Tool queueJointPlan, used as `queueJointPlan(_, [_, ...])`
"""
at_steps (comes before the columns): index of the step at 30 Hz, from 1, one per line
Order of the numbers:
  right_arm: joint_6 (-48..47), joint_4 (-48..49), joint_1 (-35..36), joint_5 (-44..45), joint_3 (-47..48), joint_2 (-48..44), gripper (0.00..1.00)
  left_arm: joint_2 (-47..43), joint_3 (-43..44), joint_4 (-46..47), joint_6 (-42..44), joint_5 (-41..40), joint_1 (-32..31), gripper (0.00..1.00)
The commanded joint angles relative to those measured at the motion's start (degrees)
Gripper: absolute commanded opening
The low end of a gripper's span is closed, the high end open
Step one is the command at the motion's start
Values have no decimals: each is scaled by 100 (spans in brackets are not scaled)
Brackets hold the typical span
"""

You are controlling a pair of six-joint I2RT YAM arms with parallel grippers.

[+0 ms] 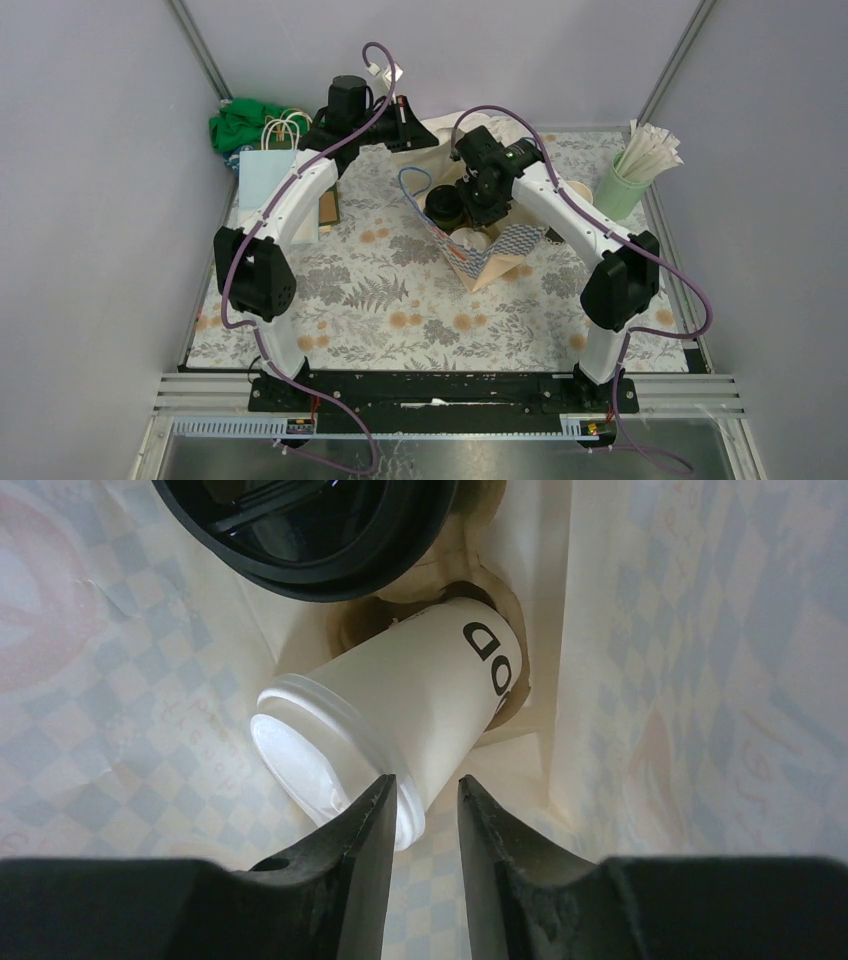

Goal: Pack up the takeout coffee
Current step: Adjust the coffee cup in the cup tray.

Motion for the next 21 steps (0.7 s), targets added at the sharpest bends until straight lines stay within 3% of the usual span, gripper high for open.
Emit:
queueJointPlan(1, [85, -87, -43, -318, 132, -37, 37, -239, 161, -304, 170, 118, 15, 0])
queueJointPlan(21, [75, -81, 327, -1021, 464, -91, 40, -988, -436, -1139, 503, 94, 284, 0])
